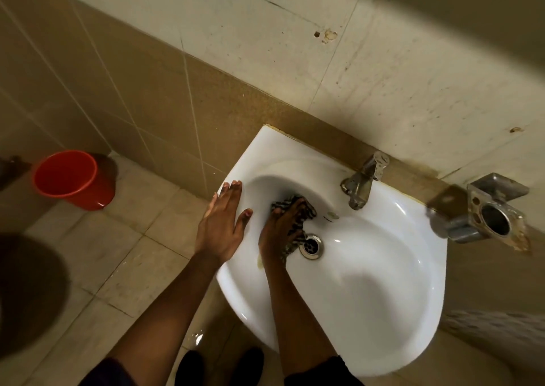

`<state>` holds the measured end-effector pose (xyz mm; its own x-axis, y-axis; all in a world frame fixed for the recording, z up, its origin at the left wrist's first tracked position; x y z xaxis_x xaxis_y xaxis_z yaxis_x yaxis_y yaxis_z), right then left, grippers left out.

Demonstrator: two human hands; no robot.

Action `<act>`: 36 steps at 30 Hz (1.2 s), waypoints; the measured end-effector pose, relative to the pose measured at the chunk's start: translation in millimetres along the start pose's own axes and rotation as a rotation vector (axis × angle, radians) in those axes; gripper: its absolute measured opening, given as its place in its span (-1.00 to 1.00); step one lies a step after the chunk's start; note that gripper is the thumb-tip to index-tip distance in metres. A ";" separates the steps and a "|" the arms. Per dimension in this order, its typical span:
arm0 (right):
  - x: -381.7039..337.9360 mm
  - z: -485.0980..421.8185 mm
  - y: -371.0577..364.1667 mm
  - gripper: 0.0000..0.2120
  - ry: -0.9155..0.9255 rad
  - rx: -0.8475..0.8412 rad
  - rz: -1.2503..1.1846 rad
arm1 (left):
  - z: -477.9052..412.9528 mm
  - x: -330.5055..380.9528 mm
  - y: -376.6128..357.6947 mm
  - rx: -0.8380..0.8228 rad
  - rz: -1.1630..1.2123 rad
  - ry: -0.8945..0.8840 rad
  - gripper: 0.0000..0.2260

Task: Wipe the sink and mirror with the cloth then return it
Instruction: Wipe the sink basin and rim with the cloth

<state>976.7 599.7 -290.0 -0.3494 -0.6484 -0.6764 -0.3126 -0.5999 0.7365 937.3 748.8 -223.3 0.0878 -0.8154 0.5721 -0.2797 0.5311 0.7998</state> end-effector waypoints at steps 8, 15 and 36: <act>17.5 101.4 55.2 -0.56 0.710 -0.856 -0.070 | 1.0 1.4 0.6 0.001 -0.007 -0.004 -0.38; 134.1 -45.0 176.7 -0.58 0.989 -0.770 0.756 | 0.8 3.1 1.6 0.002 -0.033 -0.005 -0.37; 147.5 -65.0 120.2 -0.41 0.663 -0.664 0.719 | 0.4 8.5 3.9 0.022 -0.053 -0.010 -0.52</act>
<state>945.0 401.5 -301.7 0.3301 -0.9359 -0.1232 0.3580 0.0033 0.9337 936.6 743.9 -215.4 0.0937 -0.8447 0.5269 -0.2958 0.4817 0.8249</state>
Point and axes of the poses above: each hand's wrist, its own z-axis away from the middle knuckle, its own y-axis out of the back of the hand, x = y × z, the point moved 7 cm from there along -z, towards the middle knuckle, and after that the axes turned 8 degrees about x, right-handed, at the moved point
